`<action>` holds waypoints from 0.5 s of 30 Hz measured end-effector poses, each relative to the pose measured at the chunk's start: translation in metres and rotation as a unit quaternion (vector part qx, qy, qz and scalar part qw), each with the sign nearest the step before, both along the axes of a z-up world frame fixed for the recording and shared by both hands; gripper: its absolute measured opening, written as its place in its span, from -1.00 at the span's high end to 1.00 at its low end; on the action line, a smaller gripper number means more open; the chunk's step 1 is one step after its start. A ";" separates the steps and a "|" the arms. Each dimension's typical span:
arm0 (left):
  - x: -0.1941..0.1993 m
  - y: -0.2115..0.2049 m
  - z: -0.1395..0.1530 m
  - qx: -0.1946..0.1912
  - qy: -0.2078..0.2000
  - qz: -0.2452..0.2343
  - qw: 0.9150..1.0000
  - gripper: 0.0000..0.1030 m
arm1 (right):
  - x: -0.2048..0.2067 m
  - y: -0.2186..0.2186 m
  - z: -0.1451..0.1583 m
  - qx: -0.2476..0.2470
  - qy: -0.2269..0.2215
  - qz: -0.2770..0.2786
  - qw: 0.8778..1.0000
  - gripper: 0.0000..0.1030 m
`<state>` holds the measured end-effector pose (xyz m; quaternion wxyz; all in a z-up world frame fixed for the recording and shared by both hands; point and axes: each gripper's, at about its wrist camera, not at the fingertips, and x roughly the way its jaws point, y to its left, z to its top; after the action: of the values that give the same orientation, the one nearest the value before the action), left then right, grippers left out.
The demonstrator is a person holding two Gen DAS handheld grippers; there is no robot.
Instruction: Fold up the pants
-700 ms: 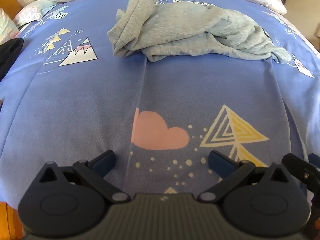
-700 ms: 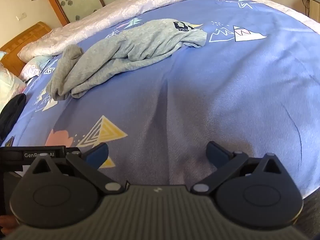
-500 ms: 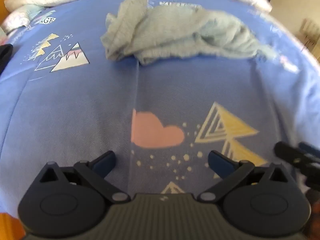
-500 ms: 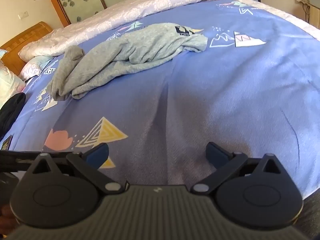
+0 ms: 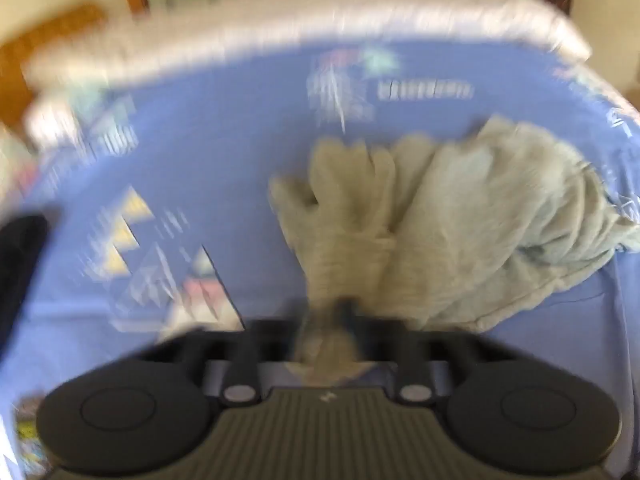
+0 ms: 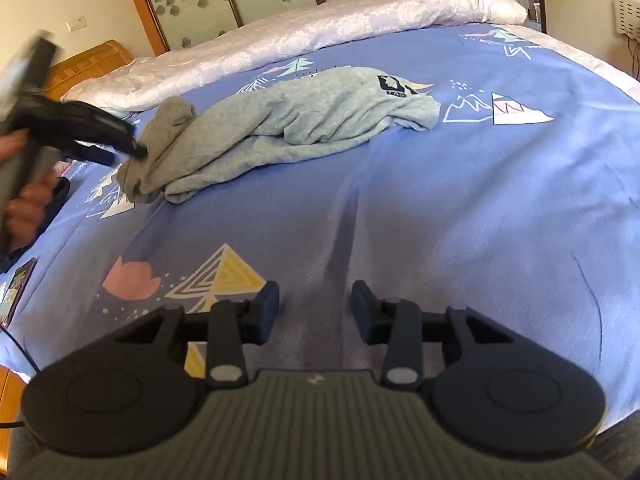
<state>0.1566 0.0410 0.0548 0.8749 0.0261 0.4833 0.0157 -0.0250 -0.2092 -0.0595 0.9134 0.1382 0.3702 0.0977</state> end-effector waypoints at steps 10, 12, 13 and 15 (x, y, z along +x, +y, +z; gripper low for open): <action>-0.048 0.023 0.154 -0.268 -0.096 -0.030 0.958 0.84 | 0.008 0.002 0.013 0.038 -0.034 0.027 0.998 0.17; -0.061 0.016 0.188 -0.283 -0.127 -0.047 0.950 0.84 | 0.012 0.011 0.022 0.030 -0.053 0.045 0.997 0.16; -0.066 0.012 0.204 -0.285 -0.142 -0.054 0.947 0.84 | 0.014 0.017 0.027 0.028 -0.066 0.054 0.996 0.16; -0.076 0.002 0.231 -0.288 -0.165 -0.064 0.941 0.84 | 0.022 0.026 0.035 0.033 -0.086 0.070 0.993 0.16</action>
<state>0.0808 0.0426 0.2857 0.9119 -0.1989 0.3132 -0.1756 -0.0026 -0.1831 -0.0248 0.9276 0.1329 0.2961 0.1851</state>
